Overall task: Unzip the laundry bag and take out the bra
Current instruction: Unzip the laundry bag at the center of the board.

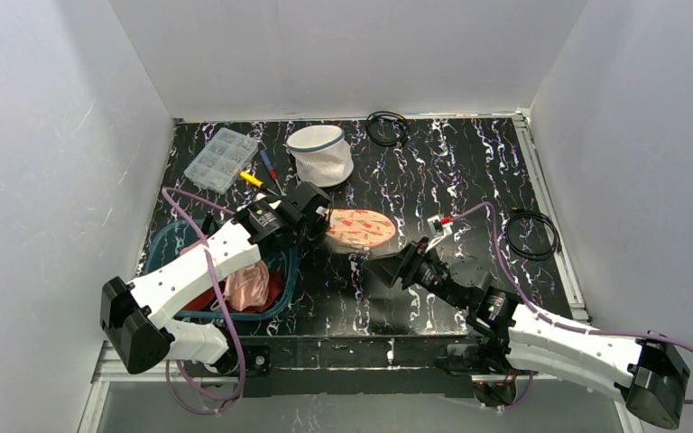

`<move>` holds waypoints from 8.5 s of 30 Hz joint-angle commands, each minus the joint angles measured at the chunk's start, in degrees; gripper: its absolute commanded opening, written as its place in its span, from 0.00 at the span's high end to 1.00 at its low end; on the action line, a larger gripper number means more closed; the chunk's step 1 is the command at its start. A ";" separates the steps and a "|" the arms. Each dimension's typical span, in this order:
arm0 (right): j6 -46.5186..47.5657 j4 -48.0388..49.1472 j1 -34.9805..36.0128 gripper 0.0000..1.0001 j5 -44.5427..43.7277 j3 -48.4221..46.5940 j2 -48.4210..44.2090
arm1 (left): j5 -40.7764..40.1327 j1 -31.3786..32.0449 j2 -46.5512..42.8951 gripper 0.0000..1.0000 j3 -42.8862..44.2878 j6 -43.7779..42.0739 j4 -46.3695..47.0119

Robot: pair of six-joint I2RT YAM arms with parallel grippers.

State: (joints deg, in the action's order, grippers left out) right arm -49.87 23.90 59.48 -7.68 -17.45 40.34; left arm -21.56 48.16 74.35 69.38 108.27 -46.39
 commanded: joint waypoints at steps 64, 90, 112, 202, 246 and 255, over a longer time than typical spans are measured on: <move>5.68 12.08 0.27 0.88 -4.07 -2.06 4.51 | 1.26 -0.08 -4.33 1.00 -3.91 1.77 2.05; 10.22 -14.35 0.25 0.99 -11.68 -5.34 -2.98 | 3.32 -0.09 -3.32 1.00 -4.64 -4.96 5.89; 24.38 -39.71 0.19 0.99 -1.75 -12.37 -7.77 | 32.39 -4.13 12.67 1.00 3.37 -63.33 34.87; 10.12 -33.49 6.03 0.99 -9.45 -0.27 -6.23 | 27.70 -3.87 -0.32 1.00 -28.45 -51.28 43.51; 5.57 -2.99 6.79 0.99 -1.98 0.58 15.25 | 20.33 5.99 -0.02 0.31 -36.07 -30.29 55.25; 5.44 -3.23 6.80 0.99 -2.05 1.60 14.39 | 18.94 6.24 1.18 0.50 -36.89 -29.03 55.88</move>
State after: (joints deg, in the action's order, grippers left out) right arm -43.83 17.19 66.04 -9.89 -16.82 55.75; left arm -0.34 54.15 76.18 31.94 78.50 9.23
